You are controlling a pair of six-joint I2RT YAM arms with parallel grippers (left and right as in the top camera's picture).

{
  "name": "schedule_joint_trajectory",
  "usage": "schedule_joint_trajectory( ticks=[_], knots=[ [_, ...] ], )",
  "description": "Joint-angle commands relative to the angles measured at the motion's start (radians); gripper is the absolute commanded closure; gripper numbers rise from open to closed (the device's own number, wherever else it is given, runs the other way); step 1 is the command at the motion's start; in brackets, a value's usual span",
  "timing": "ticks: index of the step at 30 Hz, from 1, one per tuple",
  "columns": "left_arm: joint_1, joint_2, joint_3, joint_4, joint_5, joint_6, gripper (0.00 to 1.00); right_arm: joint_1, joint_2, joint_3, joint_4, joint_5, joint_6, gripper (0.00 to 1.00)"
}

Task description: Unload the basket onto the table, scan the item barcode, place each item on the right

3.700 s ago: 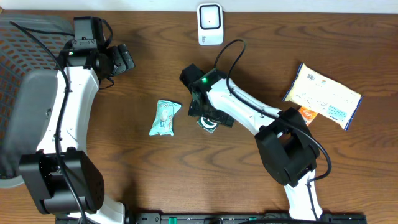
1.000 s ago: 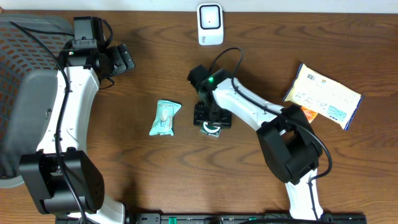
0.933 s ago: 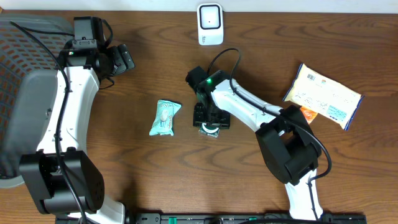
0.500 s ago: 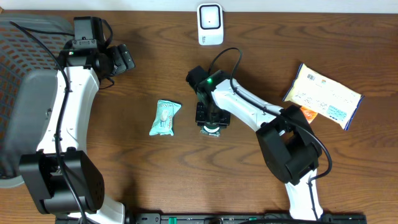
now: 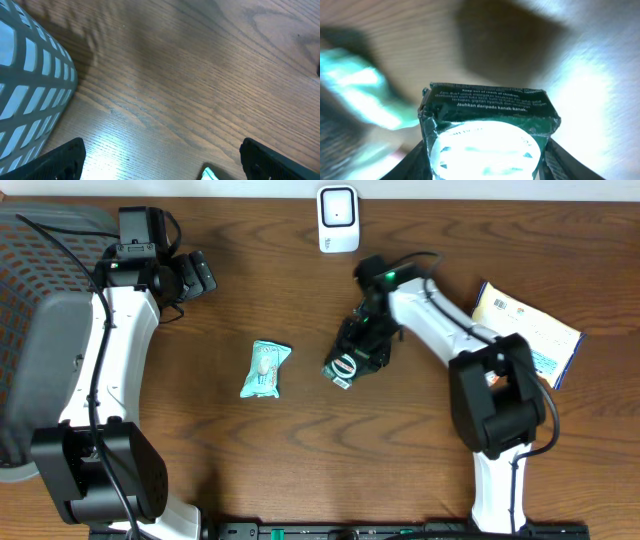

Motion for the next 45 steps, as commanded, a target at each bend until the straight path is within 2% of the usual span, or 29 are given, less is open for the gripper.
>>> schedule_joint_trajectory(
  ticks=[1, 7, 14, 20, 24, 29, 32, 39, 45],
  knots=[
    [-0.001, -0.013, 0.02, -0.003, -0.01, 0.014, 0.02, -0.065, -0.015, 0.024, -0.002, -0.384, 0.116, 0.55],
    [-0.001, -0.013, 0.02, -0.003, -0.01, 0.014, 0.02, -0.12, -0.015, 0.024, 0.011, -0.568, 0.239, 0.6],
    [-0.001, -0.013, 0.02, -0.003, -0.01, 0.014, 0.02, -0.125, -0.015, 0.024, 0.085, -0.627, 0.346, 0.62],
    [-0.001, -0.013, 0.02, -0.003, -0.01, 0.014, 0.03, -0.121, -0.015, 0.024, 0.138, -0.601, 0.359, 0.61],
    [-0.001, -0.013, 0.02, -0.003, -0.01, 0.014, 0.02, -0.114, -0.015, 0.024, 0.196, -0.461, 0.232, 0.6],
    [-0.001, -0.013, 0.02, -0.003, -0.01, 0.014, 0.02, -0.084, -0.015, 0.024, 0.267, -0.198, -0.101, 0.61],
    [-0.001, -0.013, 0.02, -0.003, -0.01, 0.014, 0.02, -0.055, -0.015, 0.024, 0.323, -0.096, -0.222, 0.62],
    [-0.001, -0.013, 0.02, -0.003, -0.01, 0.014, 0.02, -0.039, -0.015, 0.034, 0.515, 0.079, -0.338, 0.62],
    [-0.001, -0.013, 0.02, -0.003, -0.01, 0.014, 0.02, -0.036, -0.015, 0.066, 0.719, 0.397, -0.357, 0.61]
  ],
)
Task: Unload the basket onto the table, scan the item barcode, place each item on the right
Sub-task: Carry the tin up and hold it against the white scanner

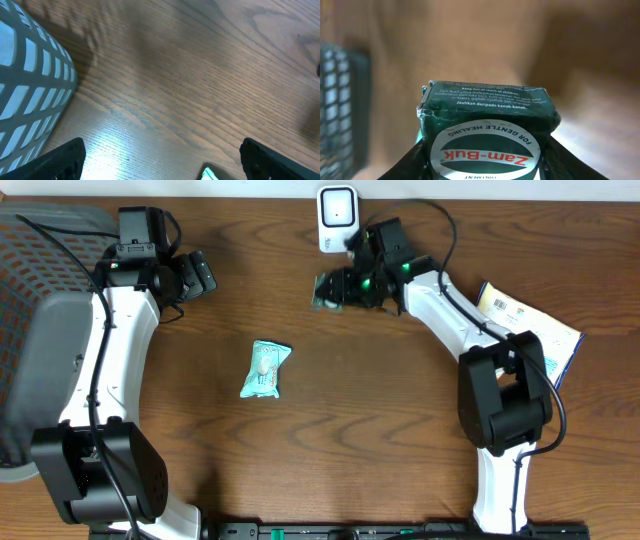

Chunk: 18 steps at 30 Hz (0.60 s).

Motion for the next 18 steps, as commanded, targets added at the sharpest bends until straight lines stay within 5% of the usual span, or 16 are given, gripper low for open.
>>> schedule_joint_trajectory(
  ticks=[1, 10, 18],
  knots=[
    [-0.001, -0.013, 0.02, -0.003, -0.01, 0.014, 0.02, 0.003, -0.015, 0.037, 0.116, 0.261, -0.046, 0.61],
    [-0.001, -0.013, 0.02, -0.003, -0.01, 0.014, 0.02, 0.048, -0.014, 0.037, 0.471, 0.736, -0.124, 0.6],
    [-0.001, -0.013, 0.02, -0.003, -0.01, 0.014, 0.02, 0.07, 0.017, 0.037, 0.752, 0.814, -0.215, 0.57]
  ],
)
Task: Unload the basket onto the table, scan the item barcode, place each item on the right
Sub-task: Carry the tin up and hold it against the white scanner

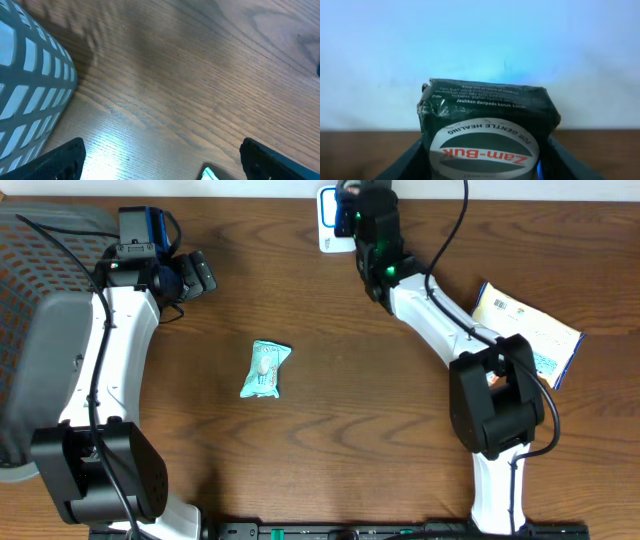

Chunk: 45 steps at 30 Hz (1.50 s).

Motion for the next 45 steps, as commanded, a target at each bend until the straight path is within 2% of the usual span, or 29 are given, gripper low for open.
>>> schedule_joint_trajectory(
  ticks=[1, 12, 16, 37, 41, 45],
  knots=[
    [-0.001, -0.013, 0.02, -0.003, -0.01, 0.014, 0.02, 0.005, 0.027, 0.017, 0.074, 0.081, -0.046, 0.57],
    [-0.001, -0.013, 0.02, -0.003, -0.01, 0.014, 0.02, 0.006, 0.2, 0.018, 0.409, 0.084, -0.156, 0.59],
    [-0.001, -0.013, 0.02, -0.003, -0.01, 0.014, 0.02, 0.006, 0.256, 0.018, 0.478, 0.069, -0.164, 0.59],
    [-0.001, -0.013, 0.02, -0.003, -0.01, 0.014, 0.02, 0.018, 0.251, 0.018, 0.477, 0.029, -0.251, 0.59],
    [-0.001, -0.013, 0.02, -0.003, -0.01, 0.014, 0.02, 0.018, 0.201, 0.018, 0.389, -0.002, -0.25, 0.62],
    [-0.001, -0.013, 0.02, -0.003, -0.01, 0.014, 0.02, 0.019, 0.112, 0.018, 0.199, -0.089, -0.249, 0.64]
  ],
)
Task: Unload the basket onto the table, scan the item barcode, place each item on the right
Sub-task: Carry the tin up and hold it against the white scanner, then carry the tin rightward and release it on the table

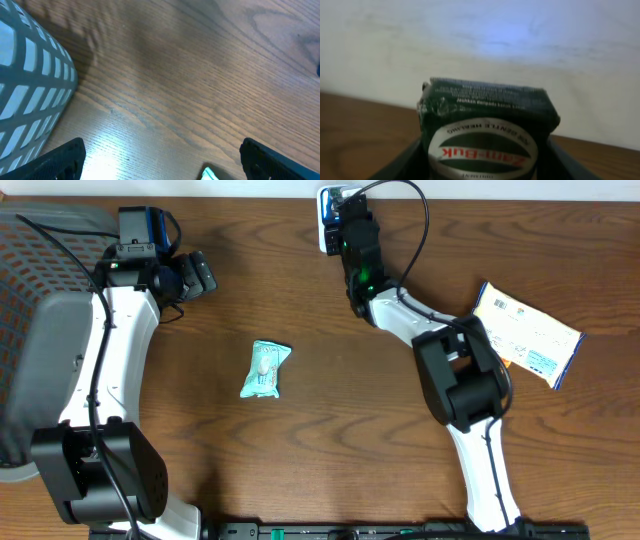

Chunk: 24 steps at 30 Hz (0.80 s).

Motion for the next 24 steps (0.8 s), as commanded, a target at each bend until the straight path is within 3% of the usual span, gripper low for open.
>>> schedule_joint_trajectory(
  ticks=[1, 8, 15, 20, 24],
  knots=[
    [-0.001, -0.013, 0.02, -0.003, -0.01, 0.014, 0.02, 0.012, -0.161, 0.012, -0.127, -0.109, -0.011, 0.66],
    [-0.001, -0.013, 0.02, -0.003, -0.01, 0.014, 0.02, 0.036, -0.37, 0.012, -0.617, -0.29, 0.087, 0.68],
    [-0.001, -0.013, 0.02, -0.003, -0.01, 0.014, 0.02, 0.048, -0.426, 0.012, -1.114, -0.494, 0.119, 0.64],
    [-0.001, -0.013, 0.02, -0.003, -0.01, 0.014, 0.03, 0.046, -0.419, -0.002, -1.374, -0.465, 0.119, 0.62],
    [-0.001, -0.013, 0.02, -0.003, -0.01, 0.014, 0.02, 0.044, -0.419, -0.014, -1.508, -0.333, 0.119, 0.62]
  ],
)
